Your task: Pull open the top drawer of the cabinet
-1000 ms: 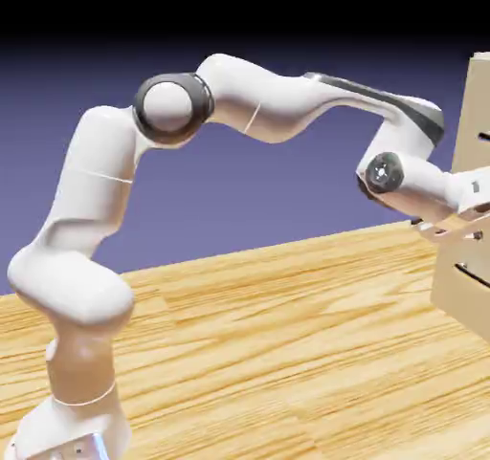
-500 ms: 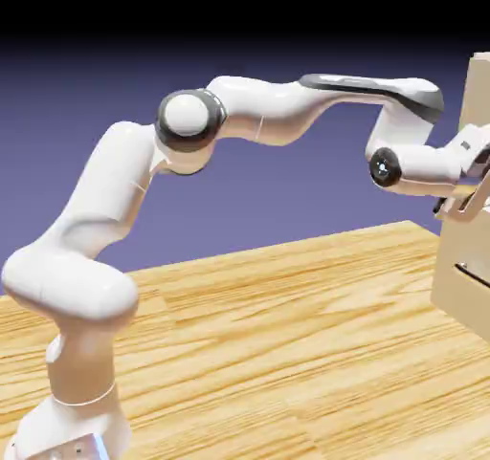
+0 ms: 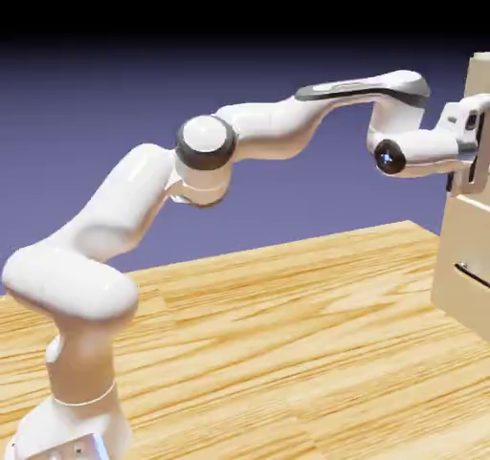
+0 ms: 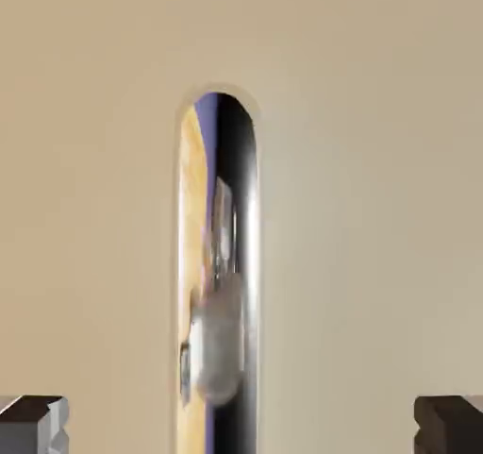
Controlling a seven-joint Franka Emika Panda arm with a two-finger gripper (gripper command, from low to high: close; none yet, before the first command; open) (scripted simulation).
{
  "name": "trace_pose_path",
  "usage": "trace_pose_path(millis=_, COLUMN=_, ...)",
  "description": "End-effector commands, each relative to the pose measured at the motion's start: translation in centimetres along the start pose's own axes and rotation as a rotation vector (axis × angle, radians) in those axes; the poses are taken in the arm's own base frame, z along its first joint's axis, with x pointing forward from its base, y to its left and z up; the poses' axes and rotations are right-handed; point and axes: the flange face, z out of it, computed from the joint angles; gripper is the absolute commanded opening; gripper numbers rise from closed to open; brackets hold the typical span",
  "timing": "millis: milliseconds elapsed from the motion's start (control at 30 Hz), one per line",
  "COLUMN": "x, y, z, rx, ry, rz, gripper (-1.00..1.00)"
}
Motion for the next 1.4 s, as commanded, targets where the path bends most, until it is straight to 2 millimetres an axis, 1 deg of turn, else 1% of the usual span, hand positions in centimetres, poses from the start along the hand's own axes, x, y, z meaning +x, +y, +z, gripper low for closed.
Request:
trace_pose_path(millis=0, x=-0.1, y=-0.1, z=0.4, rx=0.001, ry=0.000, rz=0.001, gripper=0.00)
trace_pose_path(millis=67, x=-0.3, y=-0.3, z=1.1, rx=0.002, ry=-0.001, rz=0.004, gripper=0.00)
trace_pose_path(millis=100, x=-0.3, y=-0.3, z=1.1, rx=0.002, ry=-0.001, rz=0.004, gripper=-1.00)
trace_pose_path(millis=133, x=-0.3, y=-0.3, z=1.1, rx=0.002, ry=-0.001, rz=0.004, gripper=-1.00)
trace_pose_path(millis=333, x=-0.3, y=-0.3, z=-1.4, rx=0.002, ry=-0.001, rz=0.004, gripper=-1.00)
trace_pose_path(millis=600, x=-0.3, y=-0.3, z=-5.9, rx=0.002, ry=-0.001, rz=0.004, gripper=-1.00)
trace_pose_path(millis=800, x=-0.3, y=-0.3, z=-10.2, rx=0.002, ry=-0.001, rz=0.004, gripper=-1.00)
trace_pose_path(millis=1367, x=-0.3, y=-0.3, z=-24.1, rx=0.002, ry=-0.001, rz=0.005, gripper=-1.00)
